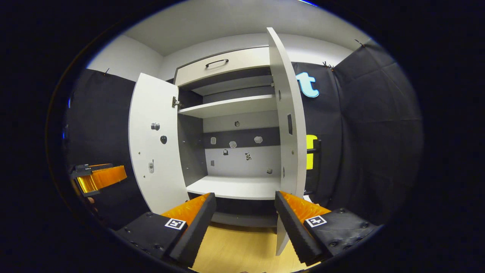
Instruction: Open the right door of the double-door shoe cabinet with the right hand, and open the left door with the left hand.
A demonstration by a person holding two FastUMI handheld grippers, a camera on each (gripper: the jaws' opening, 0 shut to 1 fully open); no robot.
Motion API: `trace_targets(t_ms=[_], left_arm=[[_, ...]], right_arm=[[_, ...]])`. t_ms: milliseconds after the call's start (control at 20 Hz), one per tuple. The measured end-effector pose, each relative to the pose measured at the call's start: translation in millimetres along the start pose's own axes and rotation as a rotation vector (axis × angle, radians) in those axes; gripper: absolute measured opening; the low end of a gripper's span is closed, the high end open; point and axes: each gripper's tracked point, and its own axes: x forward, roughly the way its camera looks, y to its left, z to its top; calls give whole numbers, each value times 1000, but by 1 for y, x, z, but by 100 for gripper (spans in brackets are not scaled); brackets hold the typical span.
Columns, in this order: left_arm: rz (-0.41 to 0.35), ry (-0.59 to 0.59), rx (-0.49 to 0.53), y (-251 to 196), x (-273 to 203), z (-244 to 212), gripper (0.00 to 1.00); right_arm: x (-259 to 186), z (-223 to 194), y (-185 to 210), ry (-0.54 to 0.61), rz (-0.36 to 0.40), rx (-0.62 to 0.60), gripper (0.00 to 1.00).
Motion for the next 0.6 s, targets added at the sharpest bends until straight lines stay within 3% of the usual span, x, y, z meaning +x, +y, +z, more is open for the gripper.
trace_targets(t_ms=[600], left_arm=[[10,37,16,38,-14,-13,96]], right_arm=[[-21,-18,13,26,-70,18,98]])
